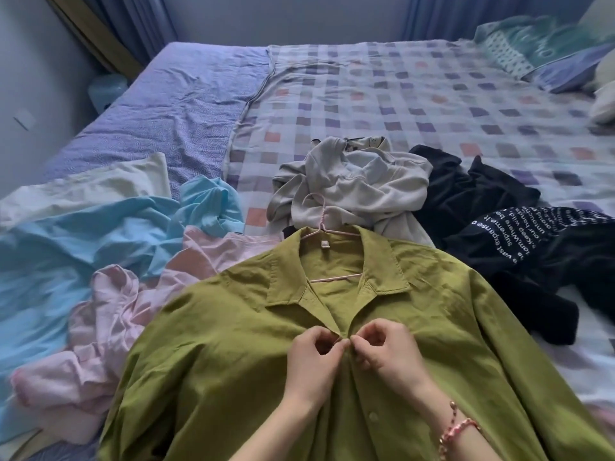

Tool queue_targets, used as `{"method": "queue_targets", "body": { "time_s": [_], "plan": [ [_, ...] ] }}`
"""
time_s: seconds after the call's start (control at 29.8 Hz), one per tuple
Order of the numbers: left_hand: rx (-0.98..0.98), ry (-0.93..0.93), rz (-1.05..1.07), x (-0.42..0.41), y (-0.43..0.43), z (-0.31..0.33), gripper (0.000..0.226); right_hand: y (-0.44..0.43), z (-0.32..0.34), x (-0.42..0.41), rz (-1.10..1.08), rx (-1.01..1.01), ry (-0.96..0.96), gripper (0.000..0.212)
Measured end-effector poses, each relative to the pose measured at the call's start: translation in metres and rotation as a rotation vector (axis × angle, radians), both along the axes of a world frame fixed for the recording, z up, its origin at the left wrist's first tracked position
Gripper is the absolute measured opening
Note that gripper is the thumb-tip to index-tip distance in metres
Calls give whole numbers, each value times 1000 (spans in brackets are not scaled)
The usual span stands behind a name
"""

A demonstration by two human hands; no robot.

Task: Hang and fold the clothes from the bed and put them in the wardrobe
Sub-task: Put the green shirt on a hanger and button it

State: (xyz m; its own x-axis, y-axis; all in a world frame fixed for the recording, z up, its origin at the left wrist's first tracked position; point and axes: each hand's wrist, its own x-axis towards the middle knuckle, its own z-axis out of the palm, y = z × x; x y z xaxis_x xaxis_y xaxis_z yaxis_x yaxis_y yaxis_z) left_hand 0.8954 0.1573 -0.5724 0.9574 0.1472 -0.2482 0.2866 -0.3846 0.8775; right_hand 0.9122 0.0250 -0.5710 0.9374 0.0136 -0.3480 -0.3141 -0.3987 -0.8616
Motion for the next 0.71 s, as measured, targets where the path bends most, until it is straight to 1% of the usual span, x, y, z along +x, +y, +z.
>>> {"method": "queue_targets", "body": {
  "time_s": [0.13,0.24,0.3,0.4,0.5,0.54,0.6,0.64,0.71],
  "plan": [
    [-156,124,72,5,-5,-11,25,3,-1,4,-106,196,69,13],
    [-299,193,98,4,-7,-13,20,0,-1,4,-99,263,88,9],
    [-329,185,135,3,-8,-13,15,0,-2,4,-79,251,74,9],
    [-286,136,165,0,-9,-14,10,2,-3,4,-47,190,52,14],
    [-285,113,213,-2,-12,-15,10,0,-6,4,-34,158,60,15],
    [-279,93,236,-3,-12,-15,12,0,-8,4,-35,115,40,16],
    [-269,51,263,-4,-14,-13,13,-1,-11,2,-24,-80,-56,18],
    [-269,32,262,-4,-15,-11,12,2,-10,0,3,-174,-108,16],
    [-272,15,249,-6,-18,-12,11,5,-10,-2,71,-251,-164,6]
  ]
}}
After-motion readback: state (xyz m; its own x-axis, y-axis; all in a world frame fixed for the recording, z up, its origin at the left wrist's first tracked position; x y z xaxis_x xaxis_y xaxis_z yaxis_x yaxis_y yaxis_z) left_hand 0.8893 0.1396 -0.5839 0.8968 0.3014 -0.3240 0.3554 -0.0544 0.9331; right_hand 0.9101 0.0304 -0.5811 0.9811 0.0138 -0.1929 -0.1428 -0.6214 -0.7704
